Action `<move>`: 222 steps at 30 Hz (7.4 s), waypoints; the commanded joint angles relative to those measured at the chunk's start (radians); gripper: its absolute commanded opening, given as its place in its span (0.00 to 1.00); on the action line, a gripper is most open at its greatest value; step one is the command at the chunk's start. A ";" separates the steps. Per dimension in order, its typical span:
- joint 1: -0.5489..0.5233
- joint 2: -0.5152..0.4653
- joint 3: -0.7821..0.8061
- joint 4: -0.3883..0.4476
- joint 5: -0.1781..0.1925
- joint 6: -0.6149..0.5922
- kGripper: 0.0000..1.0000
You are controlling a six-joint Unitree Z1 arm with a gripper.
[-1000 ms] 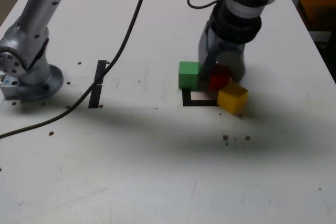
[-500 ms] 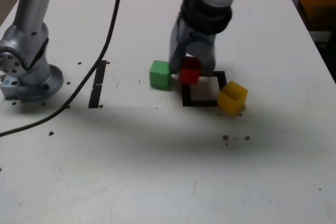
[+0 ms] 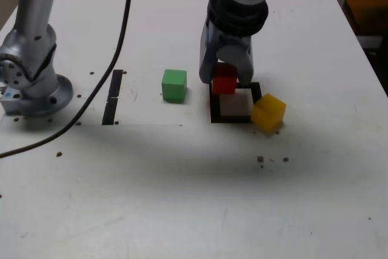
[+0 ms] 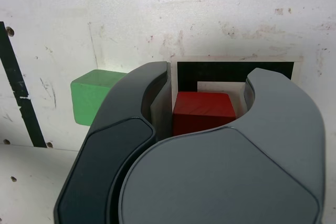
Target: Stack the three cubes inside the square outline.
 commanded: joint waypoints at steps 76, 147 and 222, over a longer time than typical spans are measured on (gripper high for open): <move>-0.022 0.061 -0.022 -0.011 -0.115 0.017 0.45; -0.162 0.038 -0.403 0.236 -0.068 0.040 0.72; -0.128 0.150 -0.433 0.179 -0.114 0.094 0.17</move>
